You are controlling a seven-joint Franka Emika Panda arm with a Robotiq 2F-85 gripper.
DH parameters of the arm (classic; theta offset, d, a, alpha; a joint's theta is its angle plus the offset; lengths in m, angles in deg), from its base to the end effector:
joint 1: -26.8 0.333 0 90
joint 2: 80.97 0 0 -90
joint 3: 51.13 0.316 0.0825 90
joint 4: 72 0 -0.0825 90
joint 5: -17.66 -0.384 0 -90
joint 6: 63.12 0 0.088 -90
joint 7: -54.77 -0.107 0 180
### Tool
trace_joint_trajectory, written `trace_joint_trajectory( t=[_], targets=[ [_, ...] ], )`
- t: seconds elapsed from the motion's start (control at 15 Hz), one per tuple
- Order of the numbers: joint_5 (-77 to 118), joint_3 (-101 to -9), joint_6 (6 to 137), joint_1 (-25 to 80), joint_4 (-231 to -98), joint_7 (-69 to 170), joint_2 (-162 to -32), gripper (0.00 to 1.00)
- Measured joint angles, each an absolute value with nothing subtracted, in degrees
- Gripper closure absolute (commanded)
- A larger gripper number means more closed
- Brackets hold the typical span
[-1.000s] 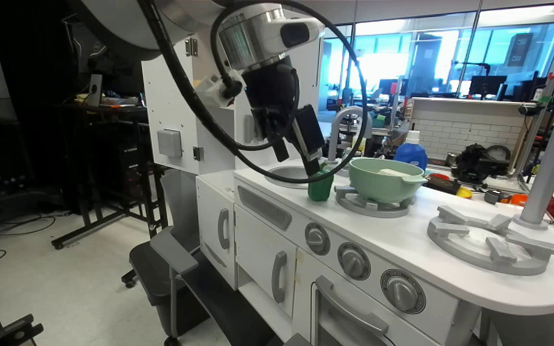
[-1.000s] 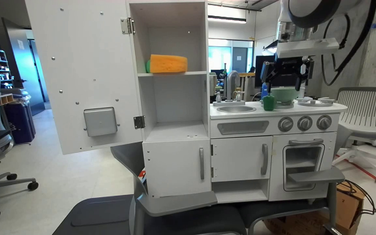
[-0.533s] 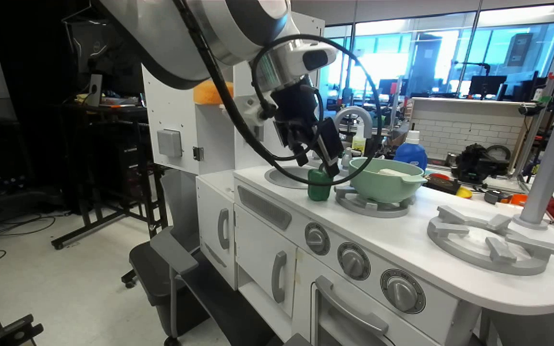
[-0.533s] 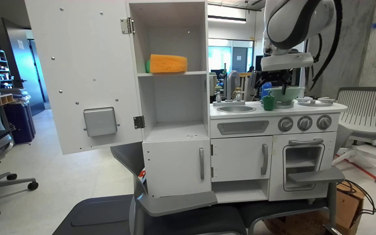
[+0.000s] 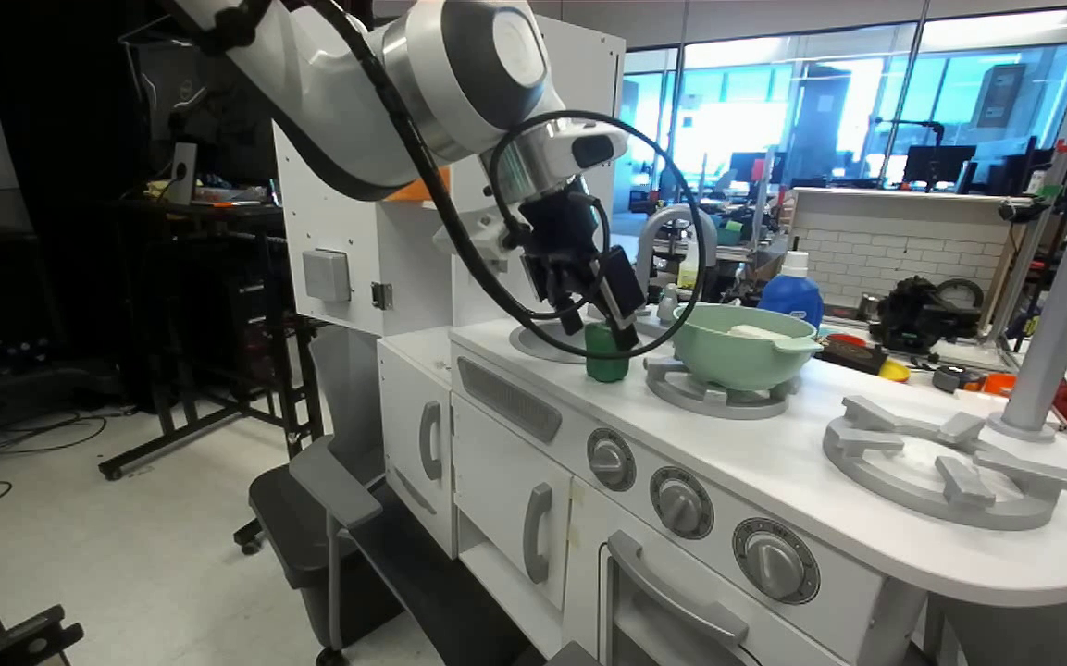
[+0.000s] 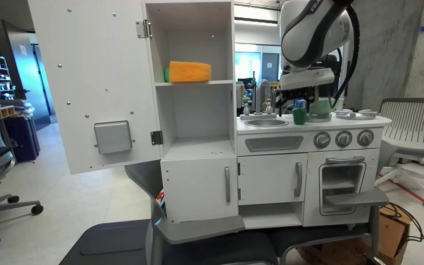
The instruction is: Open the cupboard and put the yellow and green object inside.
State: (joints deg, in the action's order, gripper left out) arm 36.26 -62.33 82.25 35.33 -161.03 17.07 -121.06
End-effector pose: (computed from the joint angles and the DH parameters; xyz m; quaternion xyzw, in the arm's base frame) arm 0.7312 -0.0051 0.2717 0.9564 -0.1931 0.1843 0.1181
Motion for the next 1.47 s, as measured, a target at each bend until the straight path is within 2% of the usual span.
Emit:
trace_joint_trajectory(
  t=[0.2,0.27,0.33,0.4,0.8,1.27,1.47],
  targets=[
    [36.26,-62.32,78.77,36.41,-159.82,17.32,-121.99,0.0],
    [36.26,-62.31,77.95,36.63,-159.49,17.33,-122.17,0.25],
    [36.26,-62.31,77.32,36.76,-159.17,17.36,-122.34,0.26],
    [36.26,-62.31,76.94,36.79,-158.79,17.45,-122.56,0.32],
    [36.28,-62.46,74.83,36.77,-156.18,17.61,-123.91,0.79],
    [36.27,-62.17,73.19,36.83,-154.08,19.2,-124.38,0.79],
    [35.89,-59.06,71.3,37.35,-154.92,24.82,-121.83,0.79]
  ],
)
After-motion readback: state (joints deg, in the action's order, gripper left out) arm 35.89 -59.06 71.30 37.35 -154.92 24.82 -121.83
